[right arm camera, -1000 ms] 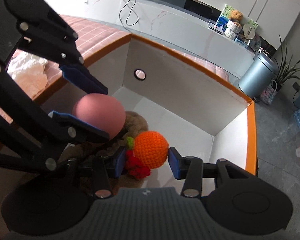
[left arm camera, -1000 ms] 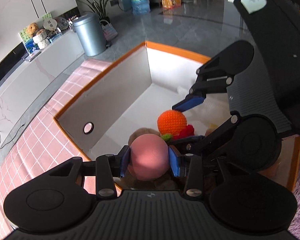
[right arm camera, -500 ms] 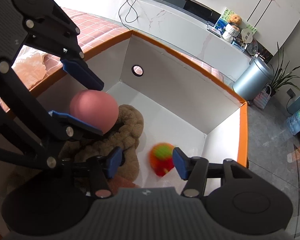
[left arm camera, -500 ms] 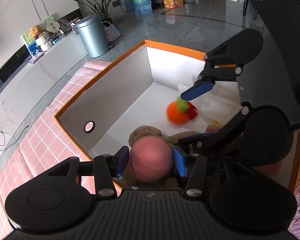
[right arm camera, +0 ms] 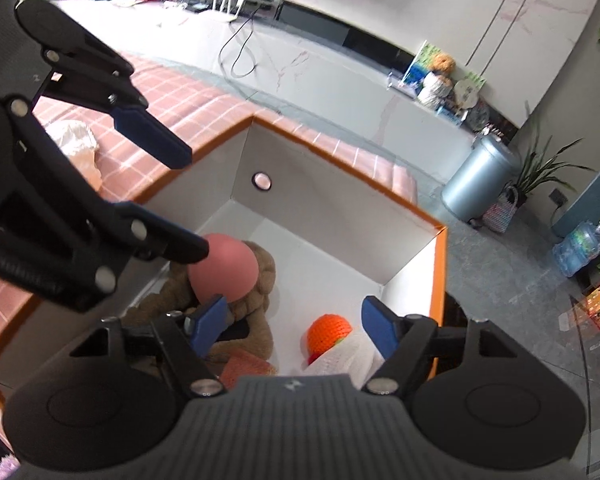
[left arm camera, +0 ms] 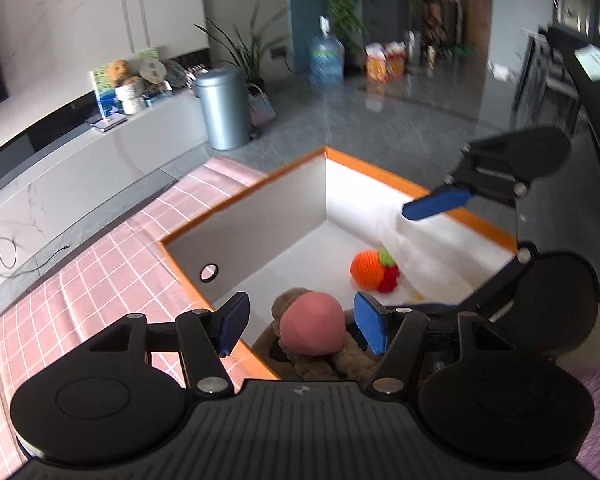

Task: Organize soft objects
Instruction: 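Open the left tool to drop the pink ball while the right tool releases the orange fruit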

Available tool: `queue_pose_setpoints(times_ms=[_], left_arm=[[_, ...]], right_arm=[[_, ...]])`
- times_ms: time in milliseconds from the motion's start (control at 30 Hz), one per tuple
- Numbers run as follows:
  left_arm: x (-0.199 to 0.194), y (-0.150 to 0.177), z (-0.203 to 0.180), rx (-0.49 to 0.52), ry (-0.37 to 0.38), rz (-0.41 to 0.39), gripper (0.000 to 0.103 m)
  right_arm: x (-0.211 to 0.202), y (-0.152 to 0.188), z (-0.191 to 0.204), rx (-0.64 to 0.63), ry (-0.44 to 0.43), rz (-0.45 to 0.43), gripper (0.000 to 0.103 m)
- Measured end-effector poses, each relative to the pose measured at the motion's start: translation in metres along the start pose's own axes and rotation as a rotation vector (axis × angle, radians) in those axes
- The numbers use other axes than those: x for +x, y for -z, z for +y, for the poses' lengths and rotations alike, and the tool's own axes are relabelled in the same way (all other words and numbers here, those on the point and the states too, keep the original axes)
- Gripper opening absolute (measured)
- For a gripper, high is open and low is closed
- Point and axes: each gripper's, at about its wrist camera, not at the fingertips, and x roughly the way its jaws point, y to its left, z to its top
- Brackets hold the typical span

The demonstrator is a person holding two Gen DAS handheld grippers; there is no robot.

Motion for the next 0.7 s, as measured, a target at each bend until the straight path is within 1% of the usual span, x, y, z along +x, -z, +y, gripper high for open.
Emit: queue_pose_setpoints(times_ms=[67,233,267,333,433,600,700], left_arm=[[-0.01,0.001,-0.001,-0.007,-0.001,-0.023,0.071],[-0.035,0.008,-0.006,0.003,-0.015,-0.067,0.071],[-0.039,0.01,-0.007,-0.004,-0.018,-0.076,0.071],[-0.05,0.014,-0.006,-0.031,-0.023,-0.099,0.071],[-0.066,0.024,-0.003,-0.071,-0.033,-0.131,0.071],[-0.091,0.046,0.009,-0.155,-0.06,-0.189,0.071],[-0.104,0.062,0.017,-0.21,-0.085,-0.211,0.071]], right_arm=[[-0.01,0.001,0.004,0.01,0.016,-0.022,0.077],[-0.034,-0.001,0.015,0.04,0.047,-0.069,0.078],[-0.039,-0.001,0.017,0.049,0.051,-0.08,0.08],[-0.05,0.0,0.022,0.073,0.062,-0.1,0.083],[-0.065,0.002,0.031,0.127,0.073,-0.137,0.084],[-0.087,0.008,0.057,0.195,0.095,-0.237,0.085],[-0.097,0.009,0.075,0.255,0.085,-0.286,0.086]])
